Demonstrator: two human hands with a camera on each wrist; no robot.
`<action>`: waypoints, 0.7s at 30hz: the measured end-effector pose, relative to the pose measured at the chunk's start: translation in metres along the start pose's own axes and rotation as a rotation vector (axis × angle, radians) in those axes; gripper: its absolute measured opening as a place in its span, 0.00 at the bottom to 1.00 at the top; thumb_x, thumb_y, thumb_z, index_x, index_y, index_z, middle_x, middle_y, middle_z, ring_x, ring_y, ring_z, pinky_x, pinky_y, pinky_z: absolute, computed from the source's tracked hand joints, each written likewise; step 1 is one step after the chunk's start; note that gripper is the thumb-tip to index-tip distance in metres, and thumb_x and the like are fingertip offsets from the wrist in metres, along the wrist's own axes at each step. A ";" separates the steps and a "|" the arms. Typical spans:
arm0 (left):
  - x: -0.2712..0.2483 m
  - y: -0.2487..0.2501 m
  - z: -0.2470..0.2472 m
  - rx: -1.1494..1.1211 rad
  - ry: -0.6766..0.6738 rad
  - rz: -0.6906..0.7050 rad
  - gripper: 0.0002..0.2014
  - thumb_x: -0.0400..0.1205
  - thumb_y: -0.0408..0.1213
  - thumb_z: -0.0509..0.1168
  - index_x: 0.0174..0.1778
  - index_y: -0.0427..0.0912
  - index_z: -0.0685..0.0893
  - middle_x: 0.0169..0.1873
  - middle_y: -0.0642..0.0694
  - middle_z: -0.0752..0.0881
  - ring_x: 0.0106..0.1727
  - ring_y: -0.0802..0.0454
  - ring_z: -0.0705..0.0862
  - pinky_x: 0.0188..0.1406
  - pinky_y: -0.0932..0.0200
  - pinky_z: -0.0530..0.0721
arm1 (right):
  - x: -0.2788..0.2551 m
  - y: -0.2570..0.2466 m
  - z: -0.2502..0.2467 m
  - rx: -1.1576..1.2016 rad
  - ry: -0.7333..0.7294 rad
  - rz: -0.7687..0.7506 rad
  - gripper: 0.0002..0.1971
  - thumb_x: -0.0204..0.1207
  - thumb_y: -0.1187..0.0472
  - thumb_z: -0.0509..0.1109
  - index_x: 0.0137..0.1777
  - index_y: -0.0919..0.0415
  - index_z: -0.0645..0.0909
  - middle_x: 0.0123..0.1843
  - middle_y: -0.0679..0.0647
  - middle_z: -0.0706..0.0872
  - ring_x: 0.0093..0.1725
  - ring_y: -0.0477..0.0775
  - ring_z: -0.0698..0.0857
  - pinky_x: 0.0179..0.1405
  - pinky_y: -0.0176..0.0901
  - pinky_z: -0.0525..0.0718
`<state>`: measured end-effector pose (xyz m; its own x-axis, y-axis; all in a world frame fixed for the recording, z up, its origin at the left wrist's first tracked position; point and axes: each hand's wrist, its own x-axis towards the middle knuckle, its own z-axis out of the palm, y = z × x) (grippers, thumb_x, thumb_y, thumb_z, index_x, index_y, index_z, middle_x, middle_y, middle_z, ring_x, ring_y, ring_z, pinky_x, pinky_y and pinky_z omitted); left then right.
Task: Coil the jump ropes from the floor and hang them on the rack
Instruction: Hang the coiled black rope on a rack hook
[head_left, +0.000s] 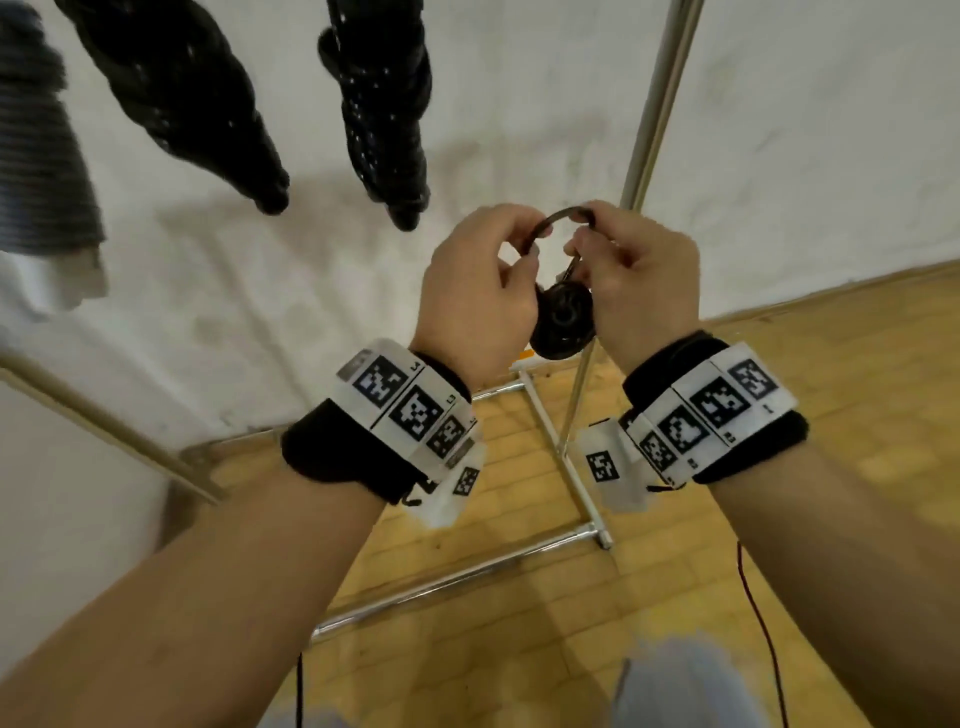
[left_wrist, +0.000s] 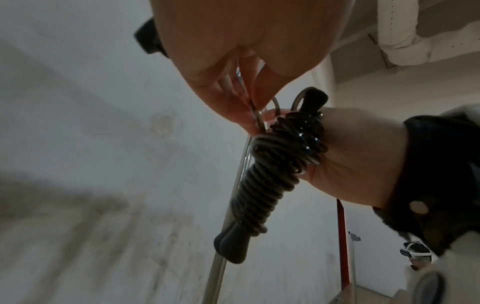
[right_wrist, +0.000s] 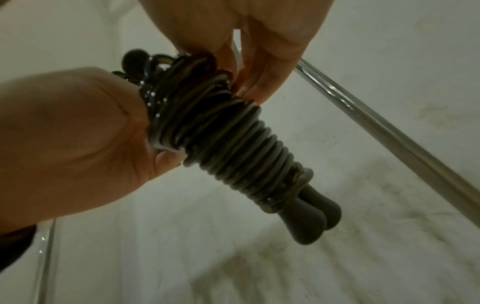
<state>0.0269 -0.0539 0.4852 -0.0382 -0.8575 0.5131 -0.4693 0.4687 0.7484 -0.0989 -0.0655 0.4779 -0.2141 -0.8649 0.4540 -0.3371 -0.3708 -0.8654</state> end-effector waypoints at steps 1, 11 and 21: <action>0.007 0.011 -0.002 -0.015 0.007 -0.011 0.09 0.80 0.29 0.61 0.50 0.48 0.81 0.46 0.55 0.82 0.41 0.49 0.86 0.44 0.46 0.85 | 0.007 -0.012 -0.007 -0.011 -0.005 0.026 0.11 0.77 0.68 0.64 0.52 0.61 0.87 0.38 0.51 0.85 0.36 0.50 0.85 0.42 0.41 0.86; 0.055 0.135 -0.063 -0.015 -0.015 -0.175 0.08 0.81 0.33 0.64 0.54 0.44 0.84 0.45 0.55 0.84 0.41 0.53 0.87 0.40 0.62 0.83 | 0.054 -0.154 -0.060 -0.010 -0.121 0.203 0.13 0.76 0.66 0.68 0.46 0.43 0.80 0.40 0.46 0.87 0.34 0.44 0.87 0.39 0.41 0.88; 0.117 0.180 -0.100 0.054 0.076 -0.486 0.06 0.80 0.33 0.66 0.45 0.49 0.86 0.37 0.59 0.86 0.41 0.55 0.87 0.48 0.53 0.87 | 0.110 -0.206 -0.055 -0.061 -0.295 0.233 0.11 0.79 0.64 0.64 0.42 0.46 0.73 0.38 0.46 0.85 0.37 0.48 0.86 0.39 0.40 0.85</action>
<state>0.0264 -0.0487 0.7225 0.2605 -0.9552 0.1406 -0.4619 0.0046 0.8869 -0.1036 -0.0661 0.7178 -0.0209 -0.9872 0.1579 -0.3660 -0.1394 -0.9201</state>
